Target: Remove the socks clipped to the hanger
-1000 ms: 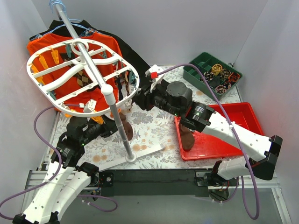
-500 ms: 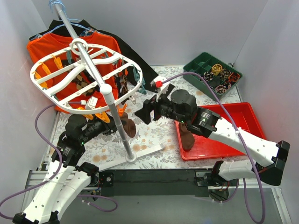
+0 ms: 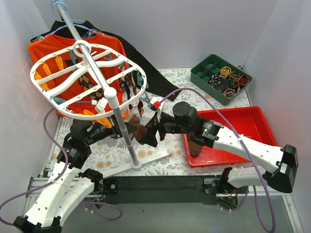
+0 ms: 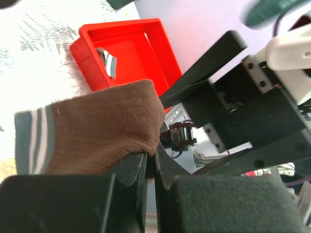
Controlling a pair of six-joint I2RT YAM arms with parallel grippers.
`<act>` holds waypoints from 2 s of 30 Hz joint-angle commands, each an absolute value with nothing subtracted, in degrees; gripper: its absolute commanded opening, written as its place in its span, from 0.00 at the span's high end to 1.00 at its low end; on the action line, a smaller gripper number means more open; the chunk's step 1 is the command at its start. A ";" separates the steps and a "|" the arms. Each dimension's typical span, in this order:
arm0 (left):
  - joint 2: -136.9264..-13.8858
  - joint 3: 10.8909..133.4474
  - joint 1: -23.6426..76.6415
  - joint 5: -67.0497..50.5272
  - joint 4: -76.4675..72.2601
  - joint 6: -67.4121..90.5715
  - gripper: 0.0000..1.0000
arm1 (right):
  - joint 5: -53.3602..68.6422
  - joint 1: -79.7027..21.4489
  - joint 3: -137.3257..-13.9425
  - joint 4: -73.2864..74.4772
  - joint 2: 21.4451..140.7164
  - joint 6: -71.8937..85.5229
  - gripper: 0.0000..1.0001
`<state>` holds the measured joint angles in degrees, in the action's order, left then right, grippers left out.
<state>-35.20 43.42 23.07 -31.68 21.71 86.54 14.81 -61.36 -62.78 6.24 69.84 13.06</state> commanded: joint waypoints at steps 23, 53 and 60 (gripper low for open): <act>-36.21 45.09 23.12 -37.62 20.47 83.33 0.45 | -11.07 -61.89 -53.09 -1.68 63.21 23.10 0.99; -32.70 46.05 23.20 -7.91 39.20 89.12 0.51 | -40.60 -42.54 -62.67 46.75 49.13 28.65 0.99; -33.05 45.70 23.12 -8.26 39.02 88.77 0.51 | -38.32 -41.84 -60.65 48.95 46.93 29.35 0.74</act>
